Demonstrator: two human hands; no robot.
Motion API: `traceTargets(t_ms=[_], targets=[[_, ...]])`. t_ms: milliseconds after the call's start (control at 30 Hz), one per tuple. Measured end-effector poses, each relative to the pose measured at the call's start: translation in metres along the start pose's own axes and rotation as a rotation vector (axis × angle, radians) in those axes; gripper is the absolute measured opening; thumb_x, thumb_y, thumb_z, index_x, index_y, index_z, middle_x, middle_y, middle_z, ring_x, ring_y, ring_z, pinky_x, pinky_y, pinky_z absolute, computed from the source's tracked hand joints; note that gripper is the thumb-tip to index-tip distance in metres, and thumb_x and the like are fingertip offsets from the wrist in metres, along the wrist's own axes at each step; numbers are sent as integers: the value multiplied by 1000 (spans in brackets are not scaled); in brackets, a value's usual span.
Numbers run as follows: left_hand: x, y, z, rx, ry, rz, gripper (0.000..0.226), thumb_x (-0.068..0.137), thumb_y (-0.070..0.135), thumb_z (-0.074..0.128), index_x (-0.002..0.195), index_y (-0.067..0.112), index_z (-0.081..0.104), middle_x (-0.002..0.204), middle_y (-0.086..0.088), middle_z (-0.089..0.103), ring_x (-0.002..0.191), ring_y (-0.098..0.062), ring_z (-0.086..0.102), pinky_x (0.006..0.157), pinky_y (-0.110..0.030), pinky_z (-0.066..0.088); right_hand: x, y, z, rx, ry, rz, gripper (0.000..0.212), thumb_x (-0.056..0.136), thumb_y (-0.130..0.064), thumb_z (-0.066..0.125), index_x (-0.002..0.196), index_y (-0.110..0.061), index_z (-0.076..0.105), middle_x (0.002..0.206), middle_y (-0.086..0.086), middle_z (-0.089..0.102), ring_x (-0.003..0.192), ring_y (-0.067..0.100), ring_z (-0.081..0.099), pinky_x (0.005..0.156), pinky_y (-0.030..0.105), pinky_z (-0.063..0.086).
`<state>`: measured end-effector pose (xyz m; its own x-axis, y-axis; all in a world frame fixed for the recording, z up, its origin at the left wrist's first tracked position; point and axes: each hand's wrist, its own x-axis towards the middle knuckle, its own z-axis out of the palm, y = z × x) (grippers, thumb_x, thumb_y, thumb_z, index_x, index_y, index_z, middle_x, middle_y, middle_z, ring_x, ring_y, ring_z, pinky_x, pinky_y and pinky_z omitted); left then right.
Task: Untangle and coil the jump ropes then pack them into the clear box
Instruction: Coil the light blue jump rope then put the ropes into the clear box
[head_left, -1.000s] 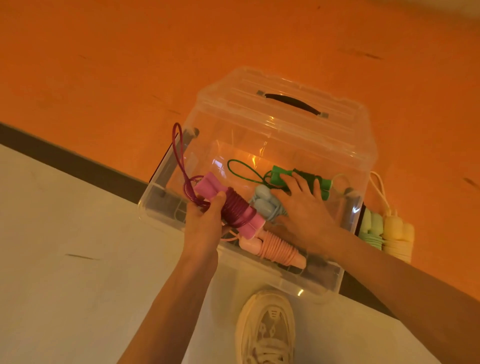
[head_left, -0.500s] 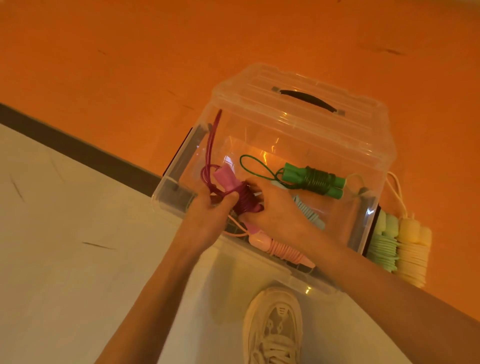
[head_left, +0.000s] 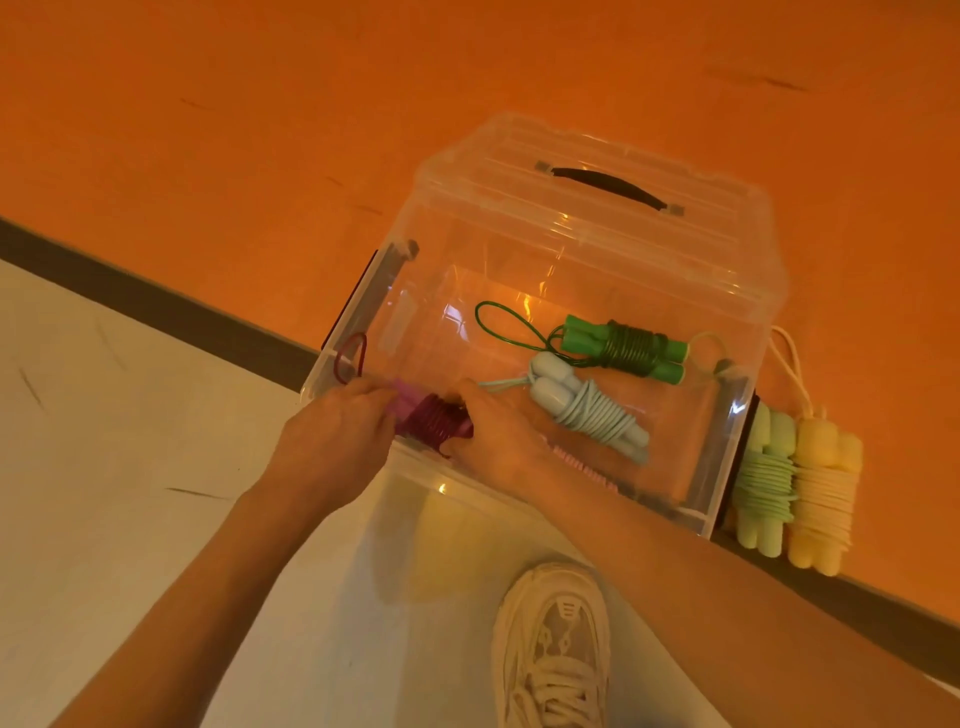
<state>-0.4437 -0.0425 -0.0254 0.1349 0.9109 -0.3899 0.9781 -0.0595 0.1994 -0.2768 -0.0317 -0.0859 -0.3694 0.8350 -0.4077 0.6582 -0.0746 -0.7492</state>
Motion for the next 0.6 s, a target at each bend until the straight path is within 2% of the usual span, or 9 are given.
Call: traceTargets(t_ms=[67, 200, 367, 467, 600], targets=[[2, 3, -3, 26, -55, 11, 33, 100, 26, 42, 129, 21, 57, 133, 2, 57, 112, -20, 58, 90, -35, 48, 5, 8, 0, -104, -15, -44, 51, 78, -16, 70, 127, -15, 56, 117, 8, 64, 106, 26, 59, 83, 30, 46], [12, 9, 0, 82, -180, -34, 34, 100, 32, 39, 132, 30, 52, 140, 6, 49, 114, -20, 57, 91, -37, 48, 8, 21, 3, -191, -2, -78, 64, 71, -20, 73, 132, -30, 55, 119, 5, 64, 108, 26, 59, 87, 40, 50], [27, 22, 2, 254, -303, -116, 39, 98, 33, 38, 135, 25, 48, 141, -4, 37, 127, -27, 41, 97, -42, 41, 8, 26, 10, -285, 19, -119, 71, 72, -19, 74, 137, -30, 48, 123, 5, 62, 111, 29, 58, 85, 42, 51], [29, 29, 2, 278, -304, -151, 40, 98, 38, 40, 133, 23, 51, 140, -6, 38, 128, -27, 40, 96, -41, 40, 7, 27, 10, -304, 13, -122, 65, 79, -24, 68, 140, -26, 44, 126, 7, 59, 115, 31, 55, 88, 43, 49], [26, 40, 2, 223, -194, -161, 42, 96, 44, 43, 131, 21, 51, 132, -7, 49, 123, -28, 46, 92, -41, 43, -9, 23, 1, -253, 47, -143, 54, 85, -28, 62, 136, -17, 49, 131, 6, 54, 121, 28, 49, 94, 42, 45]])
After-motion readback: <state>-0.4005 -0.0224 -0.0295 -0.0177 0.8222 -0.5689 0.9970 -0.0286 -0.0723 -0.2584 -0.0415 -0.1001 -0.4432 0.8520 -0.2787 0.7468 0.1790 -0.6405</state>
